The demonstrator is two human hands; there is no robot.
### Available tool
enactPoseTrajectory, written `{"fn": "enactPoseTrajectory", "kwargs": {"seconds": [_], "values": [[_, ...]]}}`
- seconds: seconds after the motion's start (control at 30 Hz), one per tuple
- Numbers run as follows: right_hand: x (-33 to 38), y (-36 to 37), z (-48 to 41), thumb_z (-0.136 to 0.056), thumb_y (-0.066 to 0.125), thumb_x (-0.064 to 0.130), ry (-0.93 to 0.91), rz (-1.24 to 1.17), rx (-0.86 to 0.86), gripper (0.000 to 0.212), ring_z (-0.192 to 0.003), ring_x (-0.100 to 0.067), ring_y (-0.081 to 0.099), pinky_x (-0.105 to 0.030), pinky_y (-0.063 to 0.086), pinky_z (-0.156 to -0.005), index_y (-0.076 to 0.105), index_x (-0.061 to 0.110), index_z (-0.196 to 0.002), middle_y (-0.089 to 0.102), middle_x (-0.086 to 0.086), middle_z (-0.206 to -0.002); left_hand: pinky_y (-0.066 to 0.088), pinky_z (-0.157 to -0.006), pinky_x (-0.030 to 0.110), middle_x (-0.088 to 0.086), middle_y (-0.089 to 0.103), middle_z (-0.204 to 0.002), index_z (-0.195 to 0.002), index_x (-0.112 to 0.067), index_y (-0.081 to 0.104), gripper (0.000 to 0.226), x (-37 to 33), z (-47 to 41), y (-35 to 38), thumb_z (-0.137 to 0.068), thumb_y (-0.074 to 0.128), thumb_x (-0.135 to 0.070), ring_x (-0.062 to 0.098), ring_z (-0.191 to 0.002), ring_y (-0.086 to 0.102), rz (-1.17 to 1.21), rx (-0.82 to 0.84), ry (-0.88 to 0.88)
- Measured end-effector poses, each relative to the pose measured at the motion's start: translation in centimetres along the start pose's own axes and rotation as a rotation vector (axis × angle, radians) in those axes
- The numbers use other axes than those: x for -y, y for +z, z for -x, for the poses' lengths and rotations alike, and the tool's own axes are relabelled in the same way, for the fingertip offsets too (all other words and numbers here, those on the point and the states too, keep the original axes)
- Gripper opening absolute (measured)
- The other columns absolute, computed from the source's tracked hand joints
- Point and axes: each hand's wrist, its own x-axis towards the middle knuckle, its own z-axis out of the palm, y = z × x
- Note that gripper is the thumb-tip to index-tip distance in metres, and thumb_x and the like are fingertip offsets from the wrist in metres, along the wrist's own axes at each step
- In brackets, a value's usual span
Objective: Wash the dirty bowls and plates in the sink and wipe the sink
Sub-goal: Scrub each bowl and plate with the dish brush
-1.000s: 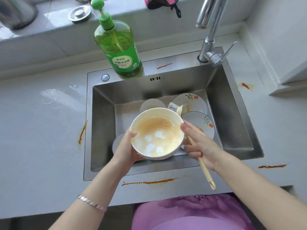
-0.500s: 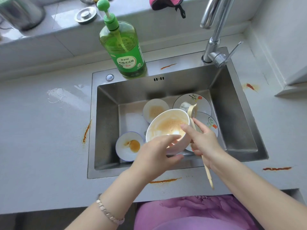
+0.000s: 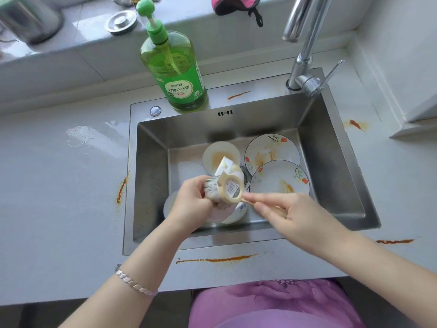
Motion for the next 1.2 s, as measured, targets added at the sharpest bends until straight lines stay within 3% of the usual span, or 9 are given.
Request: {"fn": "enactPoseTrajectory", "kwargs": {"seconds": [0.1, 0.17, 0.3, 0.47, 0.6, 0.77, 0.87, 1.0, 1.2], "values": [[-0.2, -1.8, -1.4, -0.094, 0.051, 0.027, 0.049, 0.05, -0.078, 0.029, -0.048, 0.01, 0.049, -0.007, 0.037, -0.052, 0.058, 0.048, -0.113, 0.049, 0.034, -0.045, 0.047, -0.058, 0.013, -0.008, 0.068, -0.069, -0.086, -0.015, 0.066, 0.024, -0.1, 0.4, -0.7, -0.076, 0.069, 0.007, 0.003, -0.064, 0.061, 0.016, 0.034, 0.019], [-0.6, -2.8, -2.3, -0.096, 0.048, 0.024, 0.116, 0.033, -0.12, 0.029, -0.039, 0.001, 0.041, -0.012, 0.031, -0.048, 0.059, 0.043, -0.115, 0.041, 0.024, -0.034, 0.05, -0.06, 0.015, -0.008, 0.069, -0.069, -0.086, -0.015, 0.066, 0.027, -0.2, 0.7, -1.1, -0.076, 0.066, 0.01, 0.004, -0.064, 0.063, 0.057, 0.062, 0.027], [0.9, -1.4, -0.4, -0.093, 0.053, 0.023, -0.045, 0.067, 0.006, 0.032, -0.058, 0.022, 0.05, -0.007, 0.041, -0.064, 0.055, 0.05, -0.11, 0.046, 0.038, -0.045, 0.049, -0.061, 0.015, -0.007, 0.07, -0.067, -0.082, -0.017, 0.066, 0.027, -0.1, 1.1, -1.9, -0.077, 0.068, 0.009, 0.002, -0.065, 0.063, 0.029, 0.07, 0.05], [-0.4, -2.6, -2.1, -0.096, 0.048, 0.023, 0.092, -0.001, -0.078, 0.031, -0.033, -0.004, 0.037, -0.014, 0.033, -0.047, 0.057, 0.043, -0.117, 0.037, 0.015, -0.031, 0.051, -0.059, 0.016, -0.007, 0.07, -0.065, -0.084, -0.01, 0.066, 0.024, 0.0, 1.5, -2.5, -0.076, 0.066, 0.013, 0.006, -0.064, 0.063, 0.058, 0.102, 0.065], [0.9, -1.7, -0.7, -0.094, 0.052, 0.016, -0.037, -0.061, 0.002, 0.033, -0.06, 0.023, 0.052, -0.003, 0.044, -0.071, 0.056, 0.044, -0.111, 0.05, 0.038, -0.047, 0.051, -0.06, 0.017, -0.004, 0.07, -0.067, -0.085, -0.006, 0.065, 0.024, 0.2, 1.6, -2.8, -0.075, 0.064, 0.017, 0.007, -0.065, 0.063, 0.095, 0.109, 0.074], [0.5, -3.0, -1.8, -0.096, 0.048, 0.02, 0.105, -0.055, -0.013, 0.031, -0.032, -0.003, 0.034, -0.03, 0.054, -0.079, 0.056, 0.041, -0.117, 0.03, 0.014, -0.029, 0.054, -0.064, 0.022, -0.003, 0.071, -0.071, -0.085, -0.01, 0.067, 0.024, 0.2, 1.6, -3.1, -0.073, 0.07, 0.011, 0.011, -0.069, 0.065, 0.095, 0.141, 0.079], [2.2, -2.5, -0.9, -0.096, 0.047, 0.009, 0.004, -0.121, 0.058, 0.032, -0.038, 0.013, 0.044, 0.0, 0.036, -0.06, 0.054, 0.028, -0.121, 0.037, 0.022, -0.029, 0.051, -0.062, 0.019, -0.004, 0.072, -0.071, -0.082, -0.012, 0.067, 0.023, 0.3, 1.5, -3.3, -0.066, 0.073, 0.003, 0.009, -0.068, 0.065, 0.132, 0.145, 0.086], [0.7, -3.3, -2.9, -0.095, 0.048, 0.021, 0.067, -0.071, -0.02, 0.029, -0.037, -0.009, 0.016, -0.018, 0.022, -0.044, 0.062, 0.035, -0.118, 0.026, 0.01, -0.029, 0.055, -0.068, 0.027, 0.001, 0.073, -0.075, -0.084, -0.011, 0.068, 0.024, 0.2, 1.5, -3.5, -0.06, 0.07, -0.008, 0.016, -0.072, 0.067, 0.119, 0.136, 0.081], [1.8, -3.0, -2.3, -0.093, 0.051, 0.02, -0.024, -0.185, 0.041, 0.032, -0.045, -0.012, 0.016, -0.027, 0.032, -0.051, 0.059, 0.05, -0.103, 0.022, 0.012, -0.039, 0.053, -0.066, 0.028, 0.001, 0.071, -0.073, -0.082, -0.01, 0.067, 0.023, 0.1, 1.5, -4.3, -0.059, 0.07, -0.008, 0.016, -0.071, 0.066, 0.152, 0.145, 0.102]]}}
